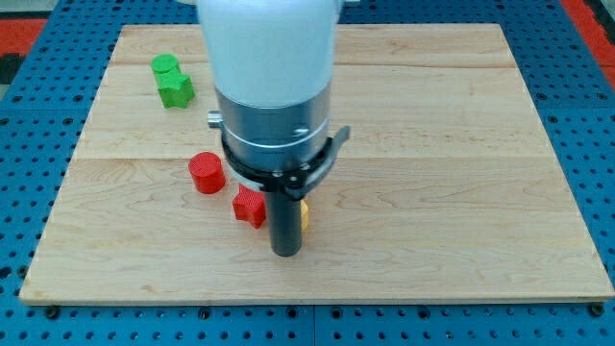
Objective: Push red star to red circle
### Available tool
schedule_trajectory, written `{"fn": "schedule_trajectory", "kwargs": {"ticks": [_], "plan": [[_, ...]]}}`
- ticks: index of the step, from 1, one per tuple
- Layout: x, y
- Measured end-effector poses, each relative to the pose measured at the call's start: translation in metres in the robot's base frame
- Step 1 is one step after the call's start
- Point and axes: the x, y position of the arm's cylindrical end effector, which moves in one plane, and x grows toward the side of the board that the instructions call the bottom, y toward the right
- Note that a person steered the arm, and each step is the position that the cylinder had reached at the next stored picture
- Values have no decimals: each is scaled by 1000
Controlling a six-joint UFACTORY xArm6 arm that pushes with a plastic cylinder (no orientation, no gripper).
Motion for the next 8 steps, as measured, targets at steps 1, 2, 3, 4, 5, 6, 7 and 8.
{"fn": "schedule_trajectory", "kwargs": {"ticks": [1, 2, 3, 4, 5, 6, 7, 8], "plan": [[-5, -25], [-14, -16], [-24, -13], [-25, -10], [-25, -9], [-25, 9], [-25, 18], [-25, -11]]}}
